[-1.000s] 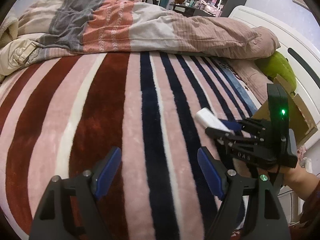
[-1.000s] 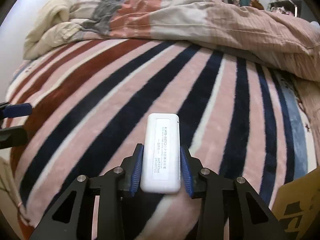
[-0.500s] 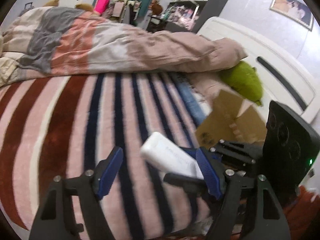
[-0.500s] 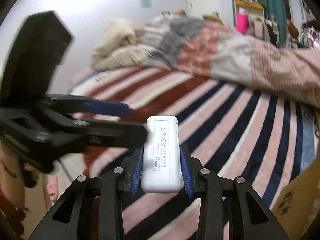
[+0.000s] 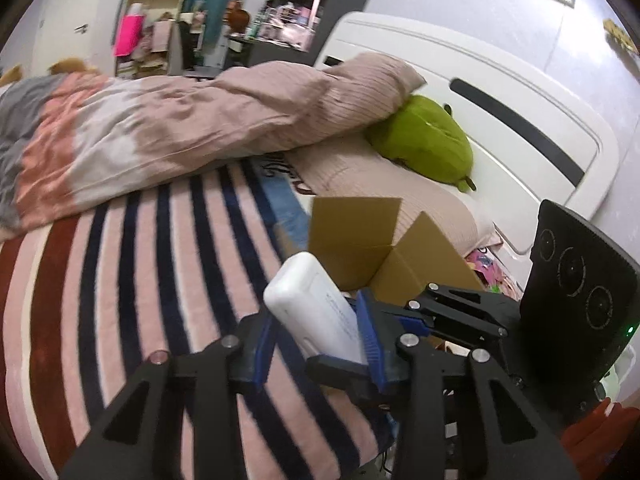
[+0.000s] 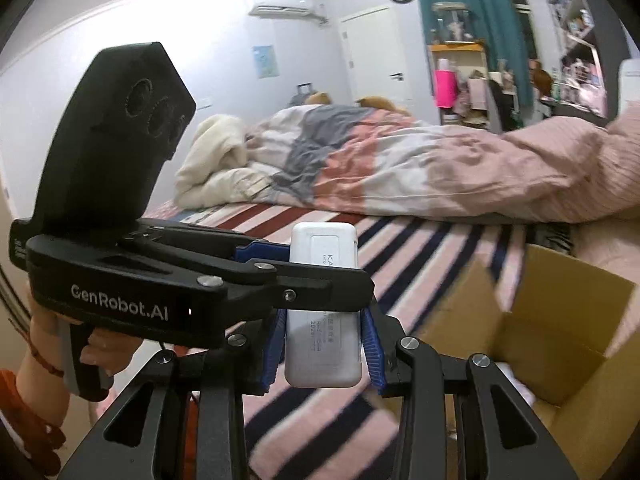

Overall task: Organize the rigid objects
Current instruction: 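Lower the power bank into the cardboard box and open the right gripper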

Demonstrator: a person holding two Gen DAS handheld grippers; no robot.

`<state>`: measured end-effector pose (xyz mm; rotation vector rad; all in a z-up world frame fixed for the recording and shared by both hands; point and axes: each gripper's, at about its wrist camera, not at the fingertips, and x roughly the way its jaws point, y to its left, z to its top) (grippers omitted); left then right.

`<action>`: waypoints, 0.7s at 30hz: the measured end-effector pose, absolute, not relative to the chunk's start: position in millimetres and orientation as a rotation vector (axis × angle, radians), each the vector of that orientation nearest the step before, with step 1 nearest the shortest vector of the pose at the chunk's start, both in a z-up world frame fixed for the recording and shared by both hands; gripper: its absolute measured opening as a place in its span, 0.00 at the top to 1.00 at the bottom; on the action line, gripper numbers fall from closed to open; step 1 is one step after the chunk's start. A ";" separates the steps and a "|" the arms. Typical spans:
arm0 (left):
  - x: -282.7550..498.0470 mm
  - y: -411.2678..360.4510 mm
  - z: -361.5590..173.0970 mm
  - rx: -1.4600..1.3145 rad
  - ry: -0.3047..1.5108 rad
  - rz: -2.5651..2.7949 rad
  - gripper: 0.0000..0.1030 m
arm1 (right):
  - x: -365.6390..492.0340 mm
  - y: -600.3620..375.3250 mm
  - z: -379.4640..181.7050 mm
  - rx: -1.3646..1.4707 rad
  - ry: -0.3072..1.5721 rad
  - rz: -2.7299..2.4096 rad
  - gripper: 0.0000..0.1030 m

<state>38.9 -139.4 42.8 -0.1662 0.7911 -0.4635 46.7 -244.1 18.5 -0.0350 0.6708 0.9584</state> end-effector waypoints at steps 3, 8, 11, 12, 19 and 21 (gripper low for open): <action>58.2 -163.7 44.2 -0.133 0.806 -0.500 0.66 | 64.5 -269.0 19.7 -0.016 0.695 0.908 0.70; 87.5 -197.6 37.6 -0.096 0.847 -0.554 0.66 | 86.8 -293.6 17.5 -0.068 0.745 0.836 0.70; 100.4 -212.6 29.3 -0.077 0.875 -0.575 0.66 | 98.3 -307.6 11.9 -0.093 0.782 0.807 0.70; 104.1 -217.6 26.1 -0.068 0.886 -0.581 0.66 | 102.1 -309.8 9.6 -0.101 0.795 0.800 0.70; 111.6 -234.2 14.8 0.003 0.904 -0.565 0.59 | 113.8 -324.5 -4.8 -0.130 0.863 0.771 0.70; 110.6 -233.7 15.2 0.007 0.899 -0.559 0.46 | 112.8 -323.9 -5.3 -0.140 0.867 0.777 0.70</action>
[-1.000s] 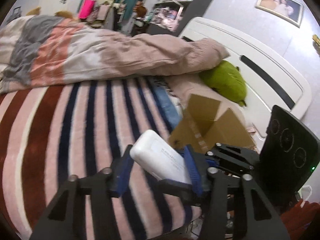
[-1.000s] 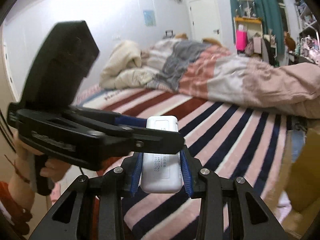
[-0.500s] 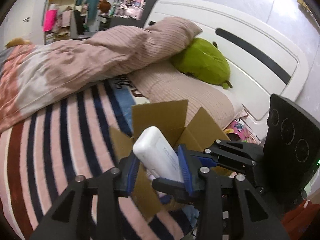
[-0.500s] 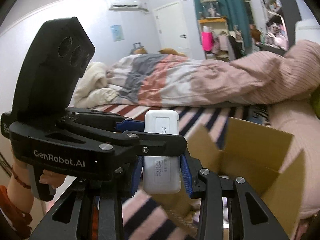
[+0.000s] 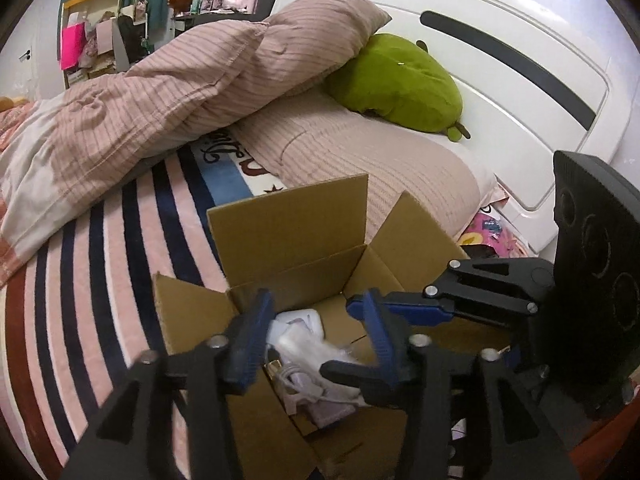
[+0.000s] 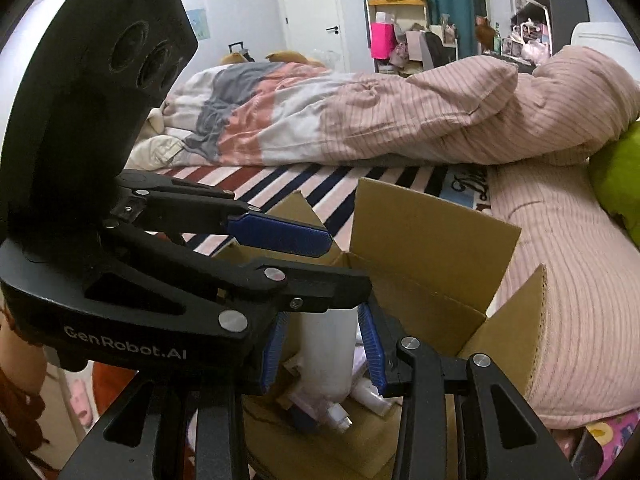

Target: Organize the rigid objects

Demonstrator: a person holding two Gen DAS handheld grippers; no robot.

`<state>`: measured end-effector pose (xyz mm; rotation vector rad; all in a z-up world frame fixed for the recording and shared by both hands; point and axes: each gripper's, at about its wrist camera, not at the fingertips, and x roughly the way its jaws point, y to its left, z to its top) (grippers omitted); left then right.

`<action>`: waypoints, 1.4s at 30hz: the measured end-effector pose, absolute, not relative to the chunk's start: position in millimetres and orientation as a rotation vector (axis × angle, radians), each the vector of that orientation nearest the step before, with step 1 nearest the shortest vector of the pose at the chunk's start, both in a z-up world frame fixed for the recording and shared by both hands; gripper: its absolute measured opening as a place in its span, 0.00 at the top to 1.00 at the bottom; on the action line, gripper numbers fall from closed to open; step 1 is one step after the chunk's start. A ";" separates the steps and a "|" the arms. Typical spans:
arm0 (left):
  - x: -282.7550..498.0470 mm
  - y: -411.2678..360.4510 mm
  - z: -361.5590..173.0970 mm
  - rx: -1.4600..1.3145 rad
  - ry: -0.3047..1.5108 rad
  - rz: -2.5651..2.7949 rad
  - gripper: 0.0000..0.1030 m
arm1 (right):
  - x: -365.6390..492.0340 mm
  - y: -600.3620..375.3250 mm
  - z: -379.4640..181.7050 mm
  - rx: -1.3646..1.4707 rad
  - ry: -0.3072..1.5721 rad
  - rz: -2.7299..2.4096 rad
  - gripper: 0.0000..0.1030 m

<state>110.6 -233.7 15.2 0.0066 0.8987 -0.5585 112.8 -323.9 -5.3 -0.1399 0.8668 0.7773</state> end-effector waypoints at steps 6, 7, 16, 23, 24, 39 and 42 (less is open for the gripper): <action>91.8 -220.6 28.1 0.022 0.828 -0.490 0.26 | 106.8 -325.8 -3.4 -0.152 0.859 0.768 0.55; 85.3 -215.6 32.4 0.026 0.803 -0.462 0.19 | 105.1 -327.4 -0.6 -0.145 0.846 0.769 0.48; 33.4 -163.5 58.3 0.007 0.623 -0.222 0.02 | 84.2 -327.9 33.1 -0.121 0.681 0.748 0.07; 1.4 -120.1 58.3 -0.052 0.572 -0.111 0.02 | 60.2 -315.5 45.5 -0.140 0.590 0.771 0.05; -2.2 -113.9 57.0 -0.060 0.570 -0.100 0.02 | 59.5 -314.2 44.9 -0.133 0.589 0.775 0.05; -16.1 -93.8 50.6 -0.084 0.562 -0.071 0.02 | 55.4 -309.1 43.1 -0.093 0.610 0.757 0.05; -17.2 -93.3 50.8 -0.081 0.560 -0.066 0.02 | 54.9 -309.2 43.7 -0.092 0.610 0.755 0.05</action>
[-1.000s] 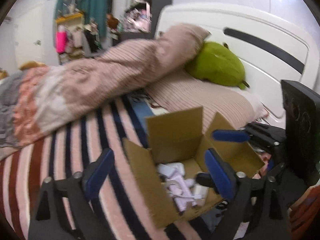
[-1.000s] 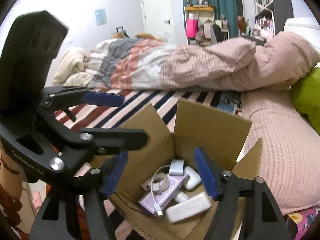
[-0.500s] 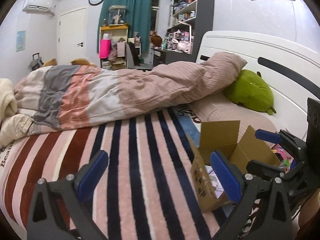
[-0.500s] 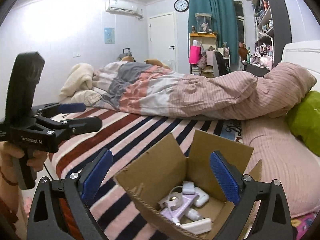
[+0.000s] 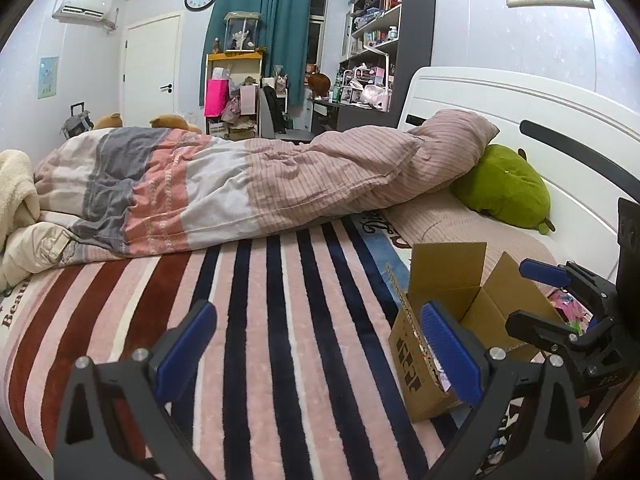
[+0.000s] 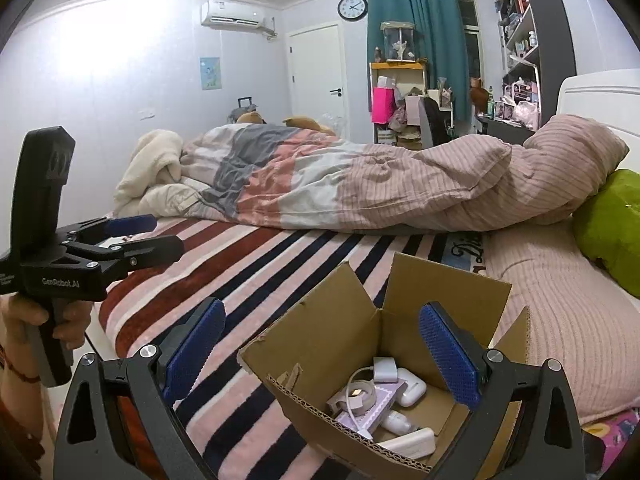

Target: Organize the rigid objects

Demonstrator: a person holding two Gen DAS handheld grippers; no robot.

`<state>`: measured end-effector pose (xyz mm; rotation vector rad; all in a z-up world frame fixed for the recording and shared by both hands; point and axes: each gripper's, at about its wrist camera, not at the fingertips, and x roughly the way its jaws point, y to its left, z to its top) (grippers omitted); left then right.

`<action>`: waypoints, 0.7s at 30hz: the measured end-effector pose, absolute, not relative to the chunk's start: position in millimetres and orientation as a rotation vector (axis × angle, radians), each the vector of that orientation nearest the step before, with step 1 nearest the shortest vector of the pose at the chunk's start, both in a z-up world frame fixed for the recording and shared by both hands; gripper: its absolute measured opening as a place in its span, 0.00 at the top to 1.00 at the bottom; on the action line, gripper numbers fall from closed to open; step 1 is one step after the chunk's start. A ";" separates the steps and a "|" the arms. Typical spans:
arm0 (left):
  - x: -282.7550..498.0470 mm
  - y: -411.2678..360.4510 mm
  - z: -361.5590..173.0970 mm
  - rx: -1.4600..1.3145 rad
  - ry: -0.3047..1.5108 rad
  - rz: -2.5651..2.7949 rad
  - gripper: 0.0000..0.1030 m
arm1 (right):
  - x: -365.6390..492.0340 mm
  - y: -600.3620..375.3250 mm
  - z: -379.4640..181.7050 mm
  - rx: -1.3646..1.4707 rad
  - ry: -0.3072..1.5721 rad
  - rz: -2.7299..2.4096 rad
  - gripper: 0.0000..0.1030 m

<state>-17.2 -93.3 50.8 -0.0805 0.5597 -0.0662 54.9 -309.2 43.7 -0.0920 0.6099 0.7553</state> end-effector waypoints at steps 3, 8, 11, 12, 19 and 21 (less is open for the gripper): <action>-17.1 -93.7 51.5 -0.079 0.561 -0.066 0.02 | 56.3 -310.0 43.3 -0.092 0.611 0.757 0.05; -16.0 -94.0 52.8 -0.079 0.560 -0.059 0.02 | 55.4 -309.9 44.3 -0.091 0.612 0.758 0.05; -14.8 -93.6 53.2 -0.085 0.556 -0.060 0.02 | 54.1 -309.2 44.7 -0.093 0.610 0.755 0.05; -14.8 -93.8 53.3 -0.084 0.555 -0.059 0.02 | 53.4 -308.7 44.7 -0.093 0.611 0.753 0.05; -16.1 -93.4 53.3 -0.084 0.550 -0.050 0.02 | 51.2 -308.0 45.8 -0.091 0.611 0.755 0.05; -16.3 -92.8 53.5 -0.088 0.550 -0.054 0.02 | 51.1 -308.2 46.9 -0.092 0.610 0.756 0.05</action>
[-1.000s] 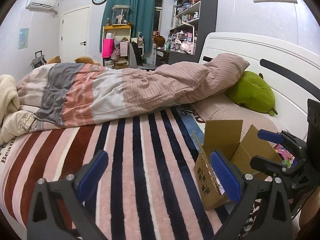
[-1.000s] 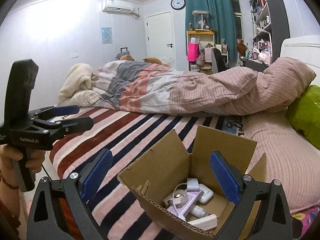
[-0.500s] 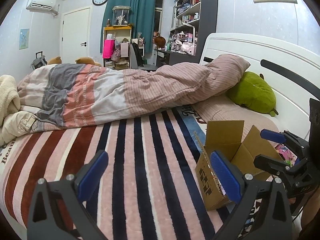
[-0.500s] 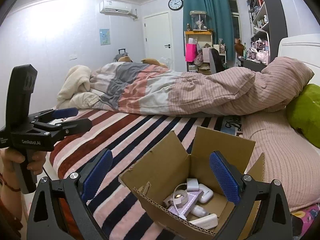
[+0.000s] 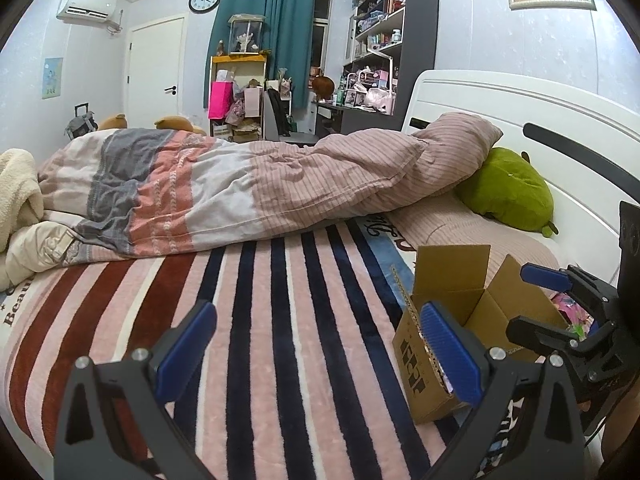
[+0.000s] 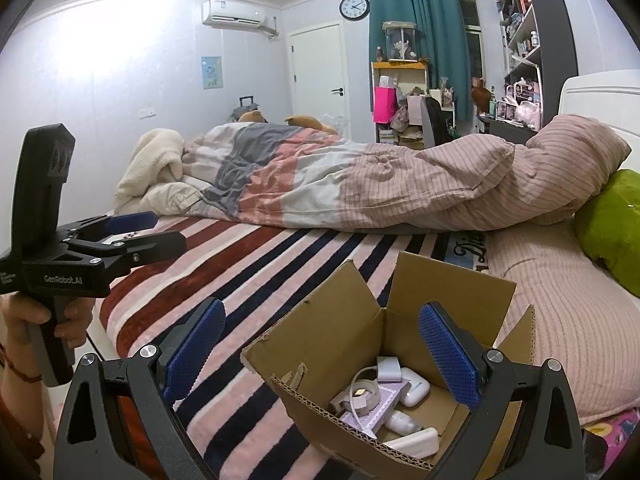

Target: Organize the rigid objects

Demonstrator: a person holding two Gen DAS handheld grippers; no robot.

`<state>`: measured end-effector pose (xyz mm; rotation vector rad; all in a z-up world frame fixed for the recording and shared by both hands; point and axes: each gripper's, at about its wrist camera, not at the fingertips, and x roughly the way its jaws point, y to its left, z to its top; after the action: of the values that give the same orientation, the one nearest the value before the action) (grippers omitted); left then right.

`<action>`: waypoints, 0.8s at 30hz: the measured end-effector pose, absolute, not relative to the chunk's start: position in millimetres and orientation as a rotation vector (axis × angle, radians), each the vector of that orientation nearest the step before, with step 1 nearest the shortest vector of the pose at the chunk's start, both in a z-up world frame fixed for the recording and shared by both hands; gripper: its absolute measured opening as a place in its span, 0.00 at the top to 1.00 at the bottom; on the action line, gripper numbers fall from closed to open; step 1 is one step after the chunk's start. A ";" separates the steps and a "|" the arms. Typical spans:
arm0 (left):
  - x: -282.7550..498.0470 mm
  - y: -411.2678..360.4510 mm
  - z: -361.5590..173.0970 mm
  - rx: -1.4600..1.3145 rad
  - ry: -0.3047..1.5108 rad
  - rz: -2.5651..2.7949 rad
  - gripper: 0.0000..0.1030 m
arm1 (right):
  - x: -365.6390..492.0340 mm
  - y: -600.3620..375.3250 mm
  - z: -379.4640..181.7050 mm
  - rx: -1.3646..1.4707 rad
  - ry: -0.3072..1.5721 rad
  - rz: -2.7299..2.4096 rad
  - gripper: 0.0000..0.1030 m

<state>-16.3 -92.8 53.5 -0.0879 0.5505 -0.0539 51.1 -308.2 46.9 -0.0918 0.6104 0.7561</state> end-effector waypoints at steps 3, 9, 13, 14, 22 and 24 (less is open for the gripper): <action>-17.1 -92.2 54.4 -0.087 0.547 -0.053 0.02 | 52.4 -308.2 47.1 -0.097 0.608 0.761 0.05; -19.2 -93.9 55.2 -0.084 0.543 -0.041 0.02 | 50.9 -307.2 47.3 -0.098 0.608 0.761 0.05; -19.7 -94.5 55.3 -0.081 0.540 -0.037 0.02 | 50.6 -307.1 48.1 -0.096 0.607 0.757 0.05; -20.2 -95.0 55.2 -0.082 0.540 -0.036 0.02 | 51.3 -307.3 47.7 -0.097 0.608 0.758 0.05; -20.6 -95.3 55.2 -0.080 0.542 -0.035 0.02 | 55.1 -309.3 46.4 -0.099 0.611 0.767 0.05; -21.0 -95.8 55.7 -0.079 0.542 -0.036 0.02 | 56.0 -309.7 46.2 -0.098 0.611 0.770 0.05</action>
<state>-21.0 -95.8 55.7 -0.0791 0.5421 -0.0356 56.0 -309.7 46.2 -0.0982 0.6108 0.7695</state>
